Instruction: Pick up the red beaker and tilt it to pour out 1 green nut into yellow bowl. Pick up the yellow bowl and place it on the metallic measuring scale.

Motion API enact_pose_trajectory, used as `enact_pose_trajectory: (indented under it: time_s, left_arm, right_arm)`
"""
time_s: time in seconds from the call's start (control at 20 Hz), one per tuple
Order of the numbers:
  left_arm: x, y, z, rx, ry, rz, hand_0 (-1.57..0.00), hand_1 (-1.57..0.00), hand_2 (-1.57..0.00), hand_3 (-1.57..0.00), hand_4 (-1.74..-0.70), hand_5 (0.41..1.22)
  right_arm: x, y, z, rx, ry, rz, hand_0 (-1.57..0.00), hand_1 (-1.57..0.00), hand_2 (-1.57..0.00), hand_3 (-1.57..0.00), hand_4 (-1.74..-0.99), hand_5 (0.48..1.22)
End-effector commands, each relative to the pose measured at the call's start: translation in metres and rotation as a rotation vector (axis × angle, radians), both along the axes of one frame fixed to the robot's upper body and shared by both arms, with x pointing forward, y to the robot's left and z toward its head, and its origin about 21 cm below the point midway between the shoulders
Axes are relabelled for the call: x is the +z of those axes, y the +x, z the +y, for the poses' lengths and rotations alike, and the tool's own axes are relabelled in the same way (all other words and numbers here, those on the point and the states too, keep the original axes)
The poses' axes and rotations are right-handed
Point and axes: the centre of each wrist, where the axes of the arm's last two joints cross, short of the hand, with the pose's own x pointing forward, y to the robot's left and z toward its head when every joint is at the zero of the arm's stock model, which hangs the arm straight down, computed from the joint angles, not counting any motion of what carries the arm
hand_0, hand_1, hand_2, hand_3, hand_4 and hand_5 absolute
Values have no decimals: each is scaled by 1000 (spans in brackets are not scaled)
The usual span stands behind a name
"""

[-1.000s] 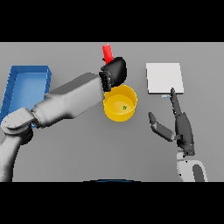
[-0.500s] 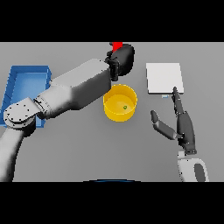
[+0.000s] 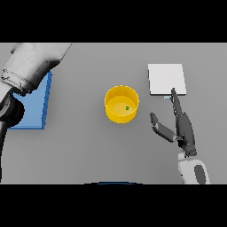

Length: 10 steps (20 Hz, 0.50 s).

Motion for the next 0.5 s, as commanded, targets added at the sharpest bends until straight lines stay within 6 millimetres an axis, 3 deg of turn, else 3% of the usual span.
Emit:
enact_pose_trajectory:
  time_s: [0.0,0.1,0.2,0.3,0.45]
  left_arm:
    - [11,4,16,58,-152,23,-1571,-1571,-1571,-1468,-1734,1221]
    - [25,11,58,155,-450,50,-1571,-1571,-1571,-1417,-1736,1221]
    - [26,16,103,255,-680,49,-1571,-1571,-1571,-1394,-1738,1221]
    - [14,19,142,331,-888,64,-1571,-1571,-1571,-1458,-1739,1221]
    - [-22,19,194,464,-1135,54,-1571,-1571,-1571,-1513,-1740,1221]
  right_arm:
    - [2,2,3,-15,-15,0,1,1,1,1,-1146,641]
    - [5,3,6,-13,-46,-13,1,1,1,1,-1144,633]
    - [2,7,8,-2,-14,-3,1,1,1,1,-1129,625]
    - [2,5,5,29,44,-13,1,1,1,1,-1093,623]
    - [4,8,1,38,51,-9,1,1,1,1,-1092,637]
